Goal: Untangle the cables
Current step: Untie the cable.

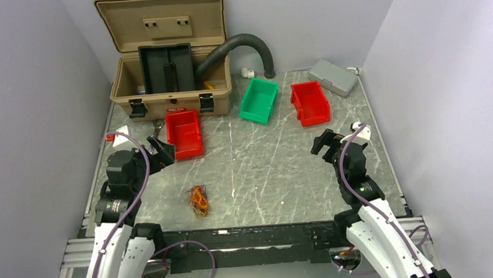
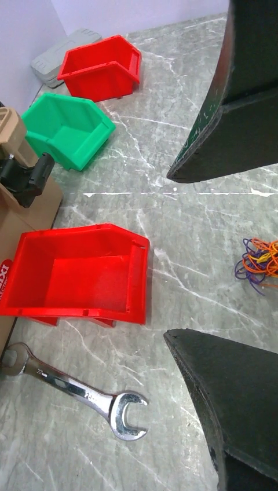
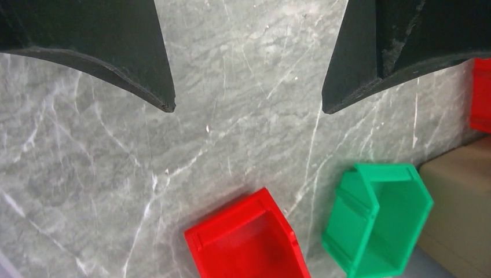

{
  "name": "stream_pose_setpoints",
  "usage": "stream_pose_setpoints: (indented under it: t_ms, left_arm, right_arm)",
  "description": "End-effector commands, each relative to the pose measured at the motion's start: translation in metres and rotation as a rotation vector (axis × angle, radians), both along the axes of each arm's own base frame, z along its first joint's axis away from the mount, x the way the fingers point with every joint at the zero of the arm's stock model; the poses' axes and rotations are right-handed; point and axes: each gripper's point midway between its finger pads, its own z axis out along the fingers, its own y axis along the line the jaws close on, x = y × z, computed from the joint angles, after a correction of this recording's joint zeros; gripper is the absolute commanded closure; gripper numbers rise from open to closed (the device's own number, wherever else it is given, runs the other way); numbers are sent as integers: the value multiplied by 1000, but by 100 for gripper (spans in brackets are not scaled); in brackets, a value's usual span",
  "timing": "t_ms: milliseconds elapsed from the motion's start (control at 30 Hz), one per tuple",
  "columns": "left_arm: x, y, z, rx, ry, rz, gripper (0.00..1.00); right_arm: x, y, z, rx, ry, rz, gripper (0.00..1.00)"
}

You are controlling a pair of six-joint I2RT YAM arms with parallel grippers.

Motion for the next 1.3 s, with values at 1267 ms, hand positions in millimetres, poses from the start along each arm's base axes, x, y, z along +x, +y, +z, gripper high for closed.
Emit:
stream_pose_setpoints:
  t_ms: [1267]
  left_arm:
    - [-64, -86, -156, -110, 607, -345, 40]
  right_arm:
    - [-6, 121, -11, 145, 113, 642, 4]
